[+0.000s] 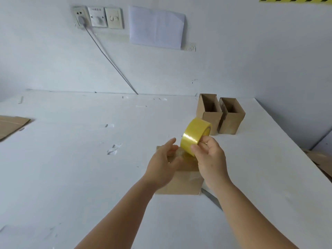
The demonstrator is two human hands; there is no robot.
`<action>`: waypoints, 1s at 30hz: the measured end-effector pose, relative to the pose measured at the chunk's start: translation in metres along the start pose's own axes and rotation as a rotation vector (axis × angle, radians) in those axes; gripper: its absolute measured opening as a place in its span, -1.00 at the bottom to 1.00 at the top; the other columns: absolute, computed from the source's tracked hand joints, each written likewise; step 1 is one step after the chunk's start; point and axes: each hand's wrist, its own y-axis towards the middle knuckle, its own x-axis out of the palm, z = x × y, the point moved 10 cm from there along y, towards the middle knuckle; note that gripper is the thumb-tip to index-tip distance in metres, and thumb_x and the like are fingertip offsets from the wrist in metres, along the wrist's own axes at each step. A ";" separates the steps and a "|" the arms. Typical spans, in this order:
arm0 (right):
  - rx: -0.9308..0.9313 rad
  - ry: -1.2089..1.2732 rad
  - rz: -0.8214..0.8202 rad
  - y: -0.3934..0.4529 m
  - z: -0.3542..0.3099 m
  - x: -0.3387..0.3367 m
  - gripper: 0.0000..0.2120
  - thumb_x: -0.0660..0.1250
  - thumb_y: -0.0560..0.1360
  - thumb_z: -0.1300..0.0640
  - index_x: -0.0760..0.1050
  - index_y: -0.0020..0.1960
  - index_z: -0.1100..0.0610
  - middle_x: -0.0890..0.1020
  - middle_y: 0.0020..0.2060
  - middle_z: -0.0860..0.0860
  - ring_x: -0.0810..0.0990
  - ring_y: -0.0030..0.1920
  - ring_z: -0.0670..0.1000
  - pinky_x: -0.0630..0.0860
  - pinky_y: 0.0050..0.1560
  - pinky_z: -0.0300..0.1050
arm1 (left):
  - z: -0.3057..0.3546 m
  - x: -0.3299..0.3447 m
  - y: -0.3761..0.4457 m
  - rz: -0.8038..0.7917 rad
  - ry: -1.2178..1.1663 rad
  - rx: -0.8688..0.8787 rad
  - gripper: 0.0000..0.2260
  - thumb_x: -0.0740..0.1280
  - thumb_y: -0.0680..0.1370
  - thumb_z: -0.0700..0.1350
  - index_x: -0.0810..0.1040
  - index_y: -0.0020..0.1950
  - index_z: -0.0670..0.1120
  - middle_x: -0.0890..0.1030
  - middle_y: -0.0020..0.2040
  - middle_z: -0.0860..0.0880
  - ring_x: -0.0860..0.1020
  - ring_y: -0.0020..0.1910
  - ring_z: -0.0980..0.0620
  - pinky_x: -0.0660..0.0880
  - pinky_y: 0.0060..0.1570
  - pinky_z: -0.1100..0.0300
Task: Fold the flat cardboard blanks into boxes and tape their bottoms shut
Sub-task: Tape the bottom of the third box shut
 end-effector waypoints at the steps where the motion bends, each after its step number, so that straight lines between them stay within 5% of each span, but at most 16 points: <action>1: -0.005 -0.011 -0.003 -0.001 0.001 0.003 -0.82 0.32 0.50 0.19 0.49 -0.05 -0.10 0.66 -0.20 -0.33 0.59 -0.11 -0.32 0.45 -0.12 -0.34 | 0.000 -0.002 0.001 0.006 -0.048 0.002 -0.54 0.33 0.51 -0.05 0.40 0.41 0.09 0.58 0.16 0.13 0.54 0.15 0.21 0.47 0.23 0.15; 7: -0.051 -0.068 0.015 -0.001 0.003 0.011 -0.82 0.35 0.49 0.19 0.48 -0.06 -0.10 0.67 -0.16 -0.24 0.61 -0.07 -0.28 0.48 -0.04 -0.28 | 0.010 -0.013 -0.002 0.060 -0.285 -0.013 -0.67 0.27 0.53 -0.30 0.63 0.11 0.09 0.68 -0.14 0.18 0.63 -0.08 0.22 0.49 -0.04 0.37; 13: -0.065 -0.068 0.042 0.000 0.001 0.012 -0.82 0.35 0.49 0.18 0.48 -0.07 -0.10 0.67 -0.14 -0.23 0.61 -0.08 -0.30 0.49 -0.03 -0.27 | -0.001 -0.019 -0.001 0.172 -0.406 -0.105 -0.76 0.33 0.50 -0.30 0.69 -0.06 0.02 0.71 -0.14 0.04 0.66 -0.11 0.10 0.55 -0.01 0.18; 19: -0.057 -0.021 0.020 0.003 0.001 0.016 -0.83 0.34 0.50 0.19 0.49 -0.05 -0.09 0.67 -0.16 -0.24 0.62 -0.08 -0.28 0.48 -0.05 -0.30 | -0.009 -0.028 0.010 0.228 -0.369 -0.189 -0.93 0.42 0.47 -0.19 0.68 -0.17 -0.04 0.71 -0.21 -0.05 0.68 -0.12 -0.04 0.62 -0.06 0.00; 25: -0.068 -0.018 0.044 0.006 0.002 0.017 -0.83 0.34 0.51 0.18 0.48 -0.03 -0.10 0.67 -0.13 -0.21 0.62 -0.06 -0.26 0.51 -0.02 -0.26 | 0.000 -0.037 0.012 0.304 -0.186 -0.144 -0.91 0.40 0.50 -0.10 0.64 -0.20 0.01 0.68 -0.29 0.04 0.63 -0.22 0.11 0.57 -0.22 0.24; 30: -0.089 -0.074 0.087 0.004 0.002 0.016 -0.87 0.35 0.51 0.18 0.48 0.01 -0.01 0.66 -0.07 -0.15 0.58 -0.10 -0.40 0.47 -0.09 -0.48 | 0.002 -0.038 0.011 0.332 -0.124 -0.130 -0.86 0.34 0.51 -0.11 0.64 -0.22 -0.01 0.67 -0.30 0.05 0.63 -0.23 0.12 0.55 -0.21 0.26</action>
